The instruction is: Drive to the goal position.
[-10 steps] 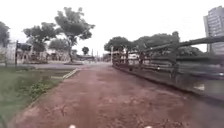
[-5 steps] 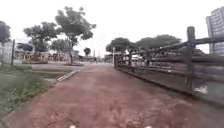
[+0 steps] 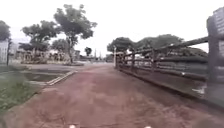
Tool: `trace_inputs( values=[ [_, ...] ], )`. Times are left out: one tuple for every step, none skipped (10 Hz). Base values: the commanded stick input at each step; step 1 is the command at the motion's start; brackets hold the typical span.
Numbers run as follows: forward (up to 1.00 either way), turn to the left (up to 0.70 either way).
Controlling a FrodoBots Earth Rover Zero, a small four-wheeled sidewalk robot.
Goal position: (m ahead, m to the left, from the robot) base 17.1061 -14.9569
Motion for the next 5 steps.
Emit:
trace_inputs(
  values=[
    [1.0, 0.03],
    [1.0, 0.03],
    [1.0, 0.03],
    [1.0, 0.03],
    [1.0, 0.03]
  ],
)
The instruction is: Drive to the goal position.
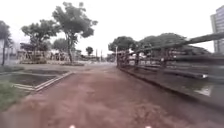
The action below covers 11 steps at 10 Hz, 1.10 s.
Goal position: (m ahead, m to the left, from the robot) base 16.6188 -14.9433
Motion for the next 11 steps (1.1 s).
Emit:
trace_inputs(
  values=[
    [1.0, 0.03],
    [1.0, 0.03],
    [1.0, 0.03],
    [1.0, 0.03],
    [1.0, 0.03],
    [1.0, 0.03],
    [1.0, 0.03],
    [1.0, 0.03],
    [1.0, 0.03],
    [1.0, 0.03],
    [1.0, 0.03]
  ],
)
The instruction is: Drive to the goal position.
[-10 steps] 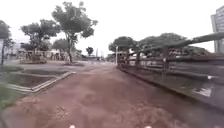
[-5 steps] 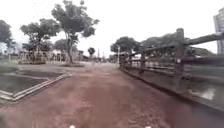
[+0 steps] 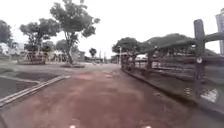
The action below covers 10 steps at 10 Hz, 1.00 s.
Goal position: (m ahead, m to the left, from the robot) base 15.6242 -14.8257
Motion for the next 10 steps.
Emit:
trace_inputs(
  values=[
    [1.0, 0.03],
    [1.0, 0.03],
    [1.0, 0.03],
    [1.0, 0.03],
    [1.0, 0.03],
    [1.0, 0.03],
    [1.0, 0.03],
    [1.0, 0.03],
    [1.0, 0.03],
    [1.0, 0.03]
  ],
)
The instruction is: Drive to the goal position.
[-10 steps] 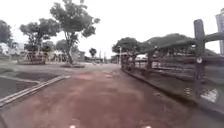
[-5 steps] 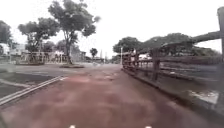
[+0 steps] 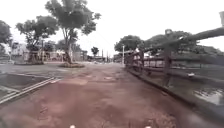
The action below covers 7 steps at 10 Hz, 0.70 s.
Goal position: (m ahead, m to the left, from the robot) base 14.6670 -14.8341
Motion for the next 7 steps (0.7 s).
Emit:
trace_inputs(
  values=[
    [1.0, 0.03],
    [1.0, 0.03],
    [1.0, 0.03],
    [1.0, 0.03],
    [1.0, 0.03],
    [1.0, 0.03],
    [1.0, 0.03]
  ],
)
